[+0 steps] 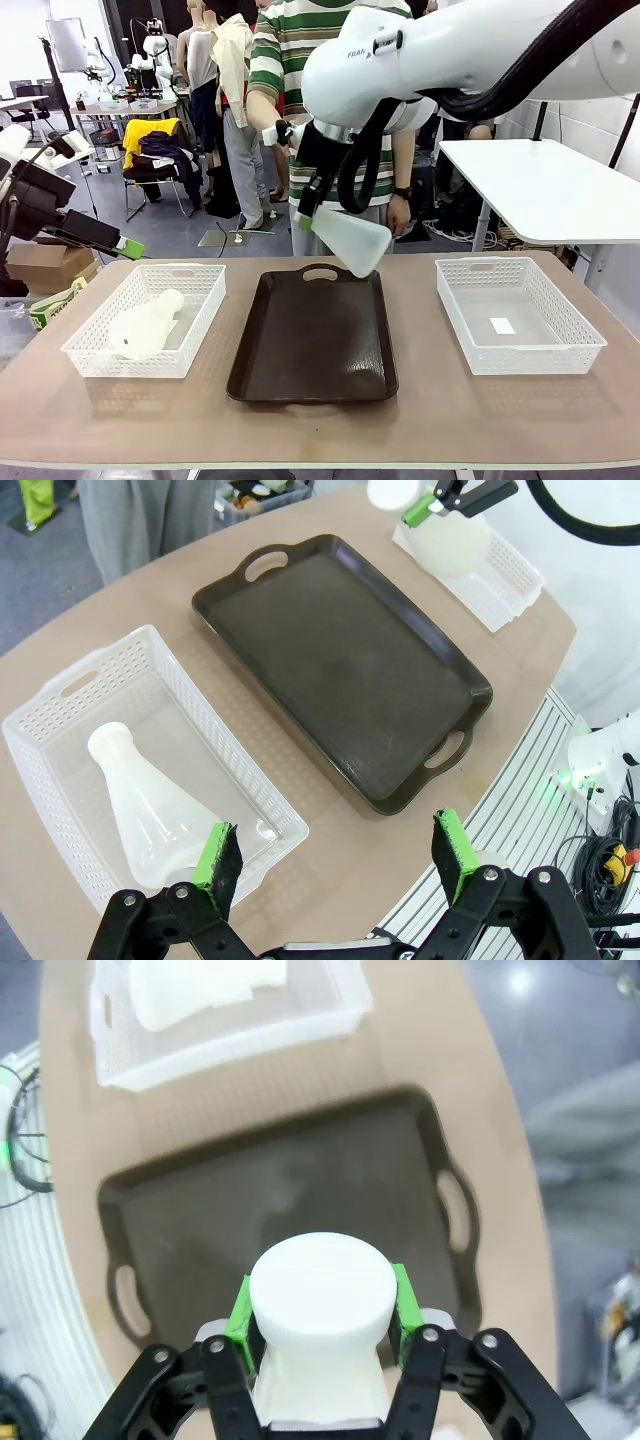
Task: Prepare the laboratory tools.
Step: Place the picked Big flask upright in the Handle tray as instructed by the person.
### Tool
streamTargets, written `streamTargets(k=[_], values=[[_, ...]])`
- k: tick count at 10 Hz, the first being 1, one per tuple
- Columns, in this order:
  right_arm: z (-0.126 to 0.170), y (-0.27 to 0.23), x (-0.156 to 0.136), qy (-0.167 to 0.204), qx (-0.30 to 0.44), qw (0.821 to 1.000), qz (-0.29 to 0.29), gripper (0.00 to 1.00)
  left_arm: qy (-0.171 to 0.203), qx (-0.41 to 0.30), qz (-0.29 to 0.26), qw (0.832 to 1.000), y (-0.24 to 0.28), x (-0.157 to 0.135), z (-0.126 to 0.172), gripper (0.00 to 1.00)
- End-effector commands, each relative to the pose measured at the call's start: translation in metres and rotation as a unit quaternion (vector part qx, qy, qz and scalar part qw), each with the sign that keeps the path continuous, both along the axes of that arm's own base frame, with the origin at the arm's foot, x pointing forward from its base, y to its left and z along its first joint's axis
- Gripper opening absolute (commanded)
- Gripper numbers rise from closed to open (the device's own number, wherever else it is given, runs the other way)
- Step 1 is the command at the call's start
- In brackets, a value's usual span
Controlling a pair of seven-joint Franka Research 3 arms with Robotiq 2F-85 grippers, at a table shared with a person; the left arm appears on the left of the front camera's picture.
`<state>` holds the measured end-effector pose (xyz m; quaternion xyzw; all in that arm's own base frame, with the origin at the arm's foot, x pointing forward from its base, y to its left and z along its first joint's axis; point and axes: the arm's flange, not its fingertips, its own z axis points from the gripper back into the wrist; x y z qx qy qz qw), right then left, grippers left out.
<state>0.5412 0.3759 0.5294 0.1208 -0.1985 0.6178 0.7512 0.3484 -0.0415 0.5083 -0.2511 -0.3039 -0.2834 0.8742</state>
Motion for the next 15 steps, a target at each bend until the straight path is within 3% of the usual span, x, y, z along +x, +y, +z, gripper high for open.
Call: streamTargets(k=[1, 3, 5, 8, 10, 15], values=[[-0.021, -0.025, -0.008, -0.013, 0.105, 0.984, 0.143, 0.00, 0.001, -0.009, -0.004, 1.000, 0.002, 0.001, -0.001, 1.00], [-0.029, -0.025, -0.003, -0.029, 0.178, 0.963, 0.201, 0.00, 0.001, -0.009, -0.004, 1.000, 0.002, 0.001, -0.001, 1.00], [-0.044, -0.030, 0.009, -0.049, 0.263, 0.930, 0.254, 0.00, 0.001, -0.009, -0.004, 1.000, 0.002, 0.001, -0.001, 1.00], [-0.084, -0.044, 0.034, -0.061, 0.393, 0.880, 0.261, 0.00, 0.001, -0.009, -0.004, 1.000, 0.002, 0.001, -0.001, 1.00], [-0.113, -0.050, 0.046, -0.058, 0.450, 0.856, 0.247, 0.00, 0.001, -0.009, -0.004, 1.000, 0.002, 0.001, -0.001, 1.00], [-0.181, -0.056, 0.074, -0.024, 0.488, 0.852, 0.188, 0.00, 0.001, -0.009, -0.004, 1.000, 0.002, 0.001, -0.001, 1.00]])
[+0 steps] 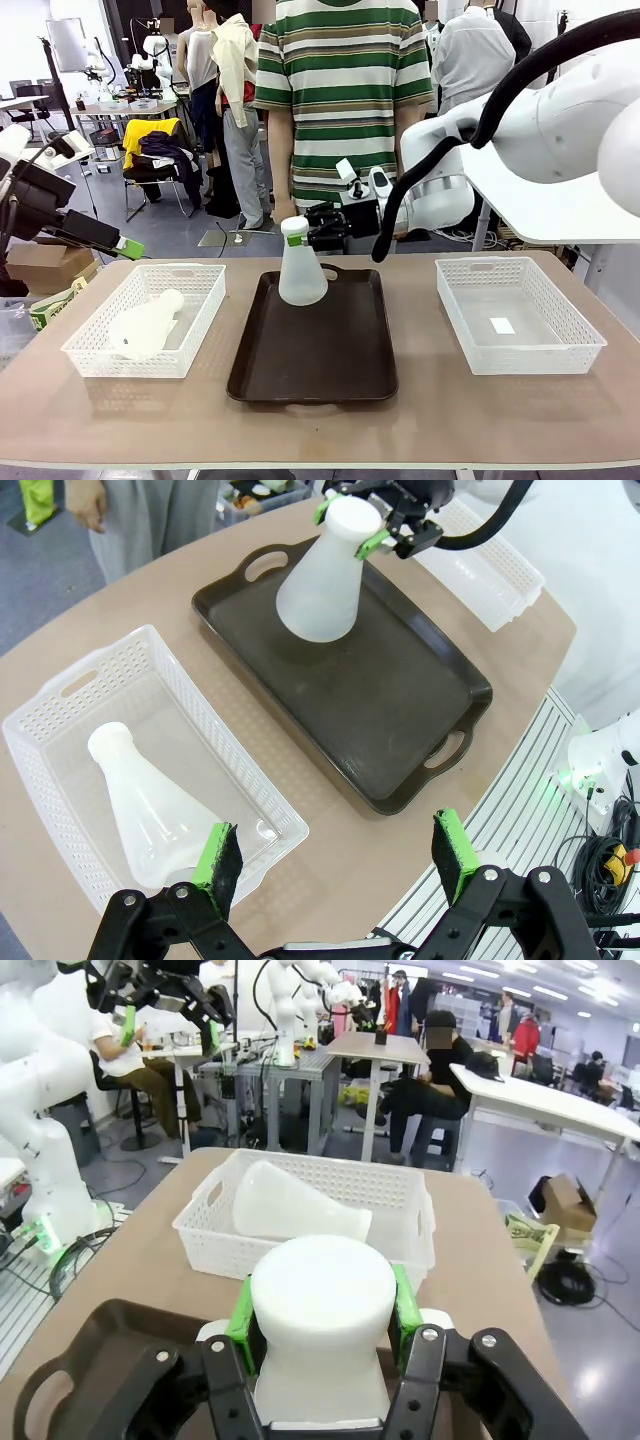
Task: Prepare the laboratory tools.
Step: Place the picked Big flask upright in the Handle tray as instructed by the person.
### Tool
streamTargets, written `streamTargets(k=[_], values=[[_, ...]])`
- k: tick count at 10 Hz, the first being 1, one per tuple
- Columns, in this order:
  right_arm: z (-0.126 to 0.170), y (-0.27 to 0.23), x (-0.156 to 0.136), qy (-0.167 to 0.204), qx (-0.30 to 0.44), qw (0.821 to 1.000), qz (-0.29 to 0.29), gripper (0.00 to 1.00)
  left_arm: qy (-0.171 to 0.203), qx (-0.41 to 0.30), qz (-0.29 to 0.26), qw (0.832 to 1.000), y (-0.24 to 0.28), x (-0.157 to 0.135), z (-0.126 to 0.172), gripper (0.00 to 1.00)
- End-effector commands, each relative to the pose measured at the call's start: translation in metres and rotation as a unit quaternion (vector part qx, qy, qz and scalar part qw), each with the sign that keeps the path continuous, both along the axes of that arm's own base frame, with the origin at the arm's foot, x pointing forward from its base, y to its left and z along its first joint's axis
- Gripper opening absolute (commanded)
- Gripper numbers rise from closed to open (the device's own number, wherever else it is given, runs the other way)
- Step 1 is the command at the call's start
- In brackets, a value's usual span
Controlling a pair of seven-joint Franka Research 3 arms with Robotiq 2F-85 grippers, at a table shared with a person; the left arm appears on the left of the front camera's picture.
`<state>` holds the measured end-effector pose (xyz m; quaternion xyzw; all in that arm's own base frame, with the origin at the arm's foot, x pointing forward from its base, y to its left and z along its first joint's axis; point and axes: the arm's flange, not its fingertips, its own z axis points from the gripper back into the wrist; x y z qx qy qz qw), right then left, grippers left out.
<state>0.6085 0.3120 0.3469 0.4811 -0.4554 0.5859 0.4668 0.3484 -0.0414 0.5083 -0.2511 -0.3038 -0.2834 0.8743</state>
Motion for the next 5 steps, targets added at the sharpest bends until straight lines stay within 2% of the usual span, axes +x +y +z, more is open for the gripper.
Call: streamTargets(k=[1, 2, 5], values=[[-0.009, 0.008, 0.012, 0.009, 0.022, 1.000, -0.003, 0.00, 0.001, -0.009, -0.004, 1.000, 0.002, 0.001, -0.001, 1.00], [-0.018, 0.005, 0.016, 0.004, 0.033, 0.999, 0.005, 0.00, 0.001, -0.009, -0.004, 1.000, 0.002, 0.001, -0.001, 1.00], [-0.037, -0.003, 0.022, 0.031, 0.031, 0.999, -0.013, 0.00, 0.001, -0.009, -0.004, 1.000, 0.002, 0.001, -0.001, 1.00]])
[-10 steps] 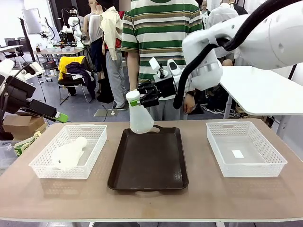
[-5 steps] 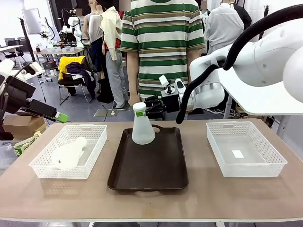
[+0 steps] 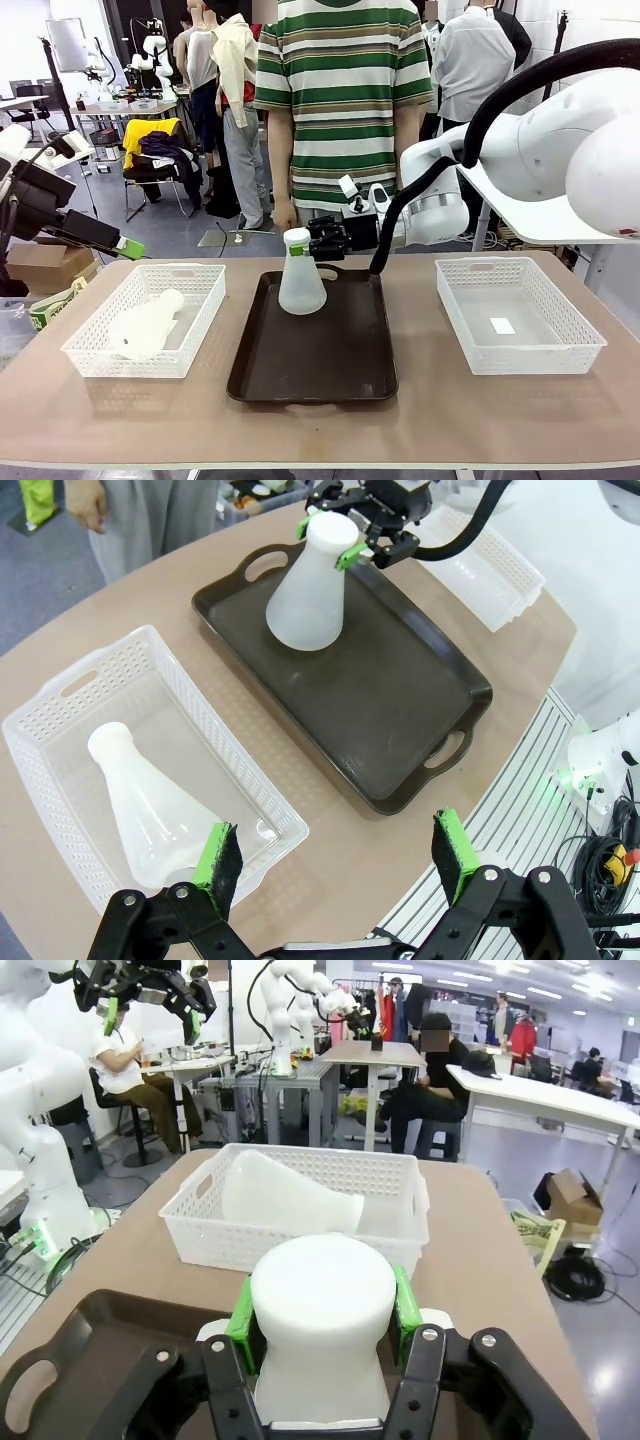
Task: Prepare the laboratory tools.
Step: Place the picked Big flask upright in the Handle tray as instructed by the person.
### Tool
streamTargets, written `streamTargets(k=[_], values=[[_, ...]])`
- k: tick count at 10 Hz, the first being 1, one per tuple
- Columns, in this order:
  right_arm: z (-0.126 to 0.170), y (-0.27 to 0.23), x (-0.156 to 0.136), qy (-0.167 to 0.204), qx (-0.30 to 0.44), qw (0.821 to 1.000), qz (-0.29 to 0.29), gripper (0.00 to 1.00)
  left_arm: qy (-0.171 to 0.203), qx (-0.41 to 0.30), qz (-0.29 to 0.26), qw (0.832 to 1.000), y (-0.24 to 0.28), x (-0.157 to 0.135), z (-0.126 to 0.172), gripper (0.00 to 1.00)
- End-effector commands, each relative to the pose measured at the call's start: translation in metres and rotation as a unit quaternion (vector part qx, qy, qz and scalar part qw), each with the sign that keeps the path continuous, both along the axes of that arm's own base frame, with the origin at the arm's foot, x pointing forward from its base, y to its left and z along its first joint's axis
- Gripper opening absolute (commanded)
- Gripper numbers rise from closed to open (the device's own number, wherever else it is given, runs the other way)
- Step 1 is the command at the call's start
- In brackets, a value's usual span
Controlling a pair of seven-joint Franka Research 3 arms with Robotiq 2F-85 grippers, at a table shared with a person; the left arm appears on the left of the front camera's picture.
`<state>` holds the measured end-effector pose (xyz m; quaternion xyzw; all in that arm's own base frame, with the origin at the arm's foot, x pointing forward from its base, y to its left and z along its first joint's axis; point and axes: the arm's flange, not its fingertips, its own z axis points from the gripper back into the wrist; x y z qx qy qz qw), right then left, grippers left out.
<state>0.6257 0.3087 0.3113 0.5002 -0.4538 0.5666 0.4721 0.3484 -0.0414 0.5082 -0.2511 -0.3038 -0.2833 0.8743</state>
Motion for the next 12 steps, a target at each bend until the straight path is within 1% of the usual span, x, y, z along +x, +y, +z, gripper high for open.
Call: streamTargets(k=[1, 2, 3, 7, 8, 12], values=[[-0.011, -0.004, 0.005, 0.022, 0.012, 1.000, -0.018, 0.00, 0.001, -0.009, -0.004, 1.000, 0.002, 0.001, -0.001, 1.00], [-0.015, -0.008, 0.004, 0.028, 0.010, 0.999, -0.018, 0.00, 0.001, -0.009, -0.004, 1.000, 0.002, 0.001, -0.001, 1.00], [-0.014, -0.009, 0.004, 0.028, 0.007, 0.999, -0.016, 0.14, 0.001, -0.009, -0.004, 1.000, 0.002, 0.001, -0.001, 1.00], [-0.012, -0.014, 0.000, 0.030, -0.007, 0.999, -0.022, 0.90, 0.001, -0.009, -0.004, 1.000, 0.002, 0.001, -0.001, 1.00], [-0.012, -0.015, 0.001, 0.031, -0.014, 0.999, -0.019, 1.00, 0.001, -0.009, -0.004, 1.000, 0.002, 0.001, -0.001, 1.00], [-0.010, -0.015, -0.001, 0.023, -0.050, 0.998, -0.002, 1.00, 0.001, -0.009, -0.004, 1.000, 0.002, 0.001, -0.001, 1.00]])
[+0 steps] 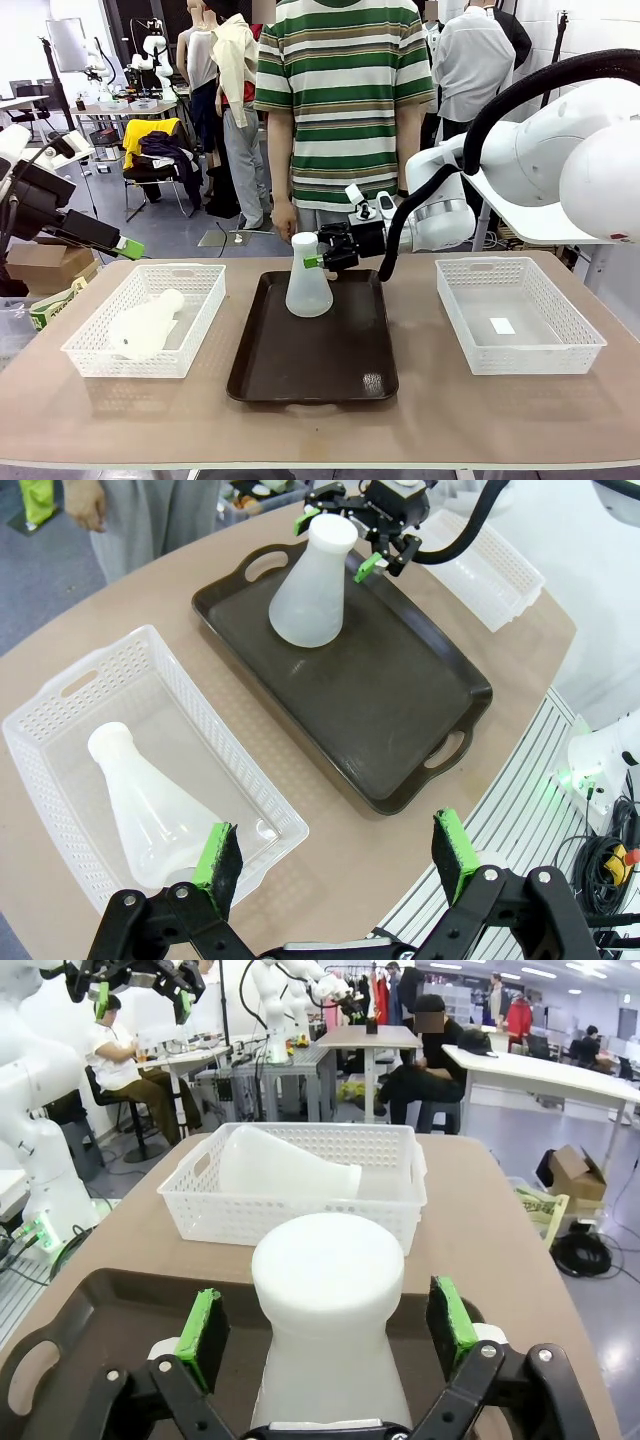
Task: Prepare the laboratory tools.
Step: Place the picked Big flask upright in the Handle tray as instructed by the person.
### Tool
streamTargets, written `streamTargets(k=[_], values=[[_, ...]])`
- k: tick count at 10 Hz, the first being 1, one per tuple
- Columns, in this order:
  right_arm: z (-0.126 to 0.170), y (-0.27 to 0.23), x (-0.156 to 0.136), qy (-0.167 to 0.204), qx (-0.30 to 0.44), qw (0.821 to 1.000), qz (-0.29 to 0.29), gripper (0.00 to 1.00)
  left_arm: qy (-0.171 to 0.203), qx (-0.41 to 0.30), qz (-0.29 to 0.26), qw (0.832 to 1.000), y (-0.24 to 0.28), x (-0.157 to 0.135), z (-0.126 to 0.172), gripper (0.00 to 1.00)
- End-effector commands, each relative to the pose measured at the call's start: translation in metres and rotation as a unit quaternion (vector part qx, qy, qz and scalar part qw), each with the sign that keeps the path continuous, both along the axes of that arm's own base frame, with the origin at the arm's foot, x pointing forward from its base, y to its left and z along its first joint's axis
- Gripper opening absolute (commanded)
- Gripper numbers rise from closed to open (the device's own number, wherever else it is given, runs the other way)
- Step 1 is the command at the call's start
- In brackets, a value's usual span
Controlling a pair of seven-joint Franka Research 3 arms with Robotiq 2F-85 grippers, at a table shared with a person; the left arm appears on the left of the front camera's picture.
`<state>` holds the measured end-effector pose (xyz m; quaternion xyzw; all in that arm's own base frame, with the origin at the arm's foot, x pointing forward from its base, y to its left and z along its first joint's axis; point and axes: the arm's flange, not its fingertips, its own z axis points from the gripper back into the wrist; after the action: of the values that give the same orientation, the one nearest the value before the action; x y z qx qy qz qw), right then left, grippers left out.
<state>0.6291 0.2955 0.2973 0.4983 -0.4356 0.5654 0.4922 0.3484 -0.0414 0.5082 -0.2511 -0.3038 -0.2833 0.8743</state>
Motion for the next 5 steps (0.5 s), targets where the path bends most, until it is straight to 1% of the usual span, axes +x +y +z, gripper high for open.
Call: streamTargets(k=[1, 2, 3, 5], values=[[0.0040, -0.0023, -0.0035, 0.008, -0.039, 0.999, 0.001, 1.00, 0.001, -0.009, -0.004, 1.000, 0.0016, 0.0010, -0.0007, 1.00], [0.0062, -0.0016, -0.0017, 0.016, -0.053, 0.998, 0.000, 1.00, 0.001, -0.009, -0.004, 1.000, 0.0016, 0.0010, -0.0007, 1.00], [0.0002, -0.0008, -0.0003, 0.001, -0.010, 1.000, 0.003, 1.00, 0.001, -0.009, -0.004, 1.000, 0.0016, 0.0010, -0.0007, 1.00], [0.0002, -0.0008, -0.0003, 0.001, -0.010, 1.000, 0.003, 1.00, 0.001, -0.009, -0.004, 1.000, 0.0016, 0.0010, -0.0007, 1.00]])
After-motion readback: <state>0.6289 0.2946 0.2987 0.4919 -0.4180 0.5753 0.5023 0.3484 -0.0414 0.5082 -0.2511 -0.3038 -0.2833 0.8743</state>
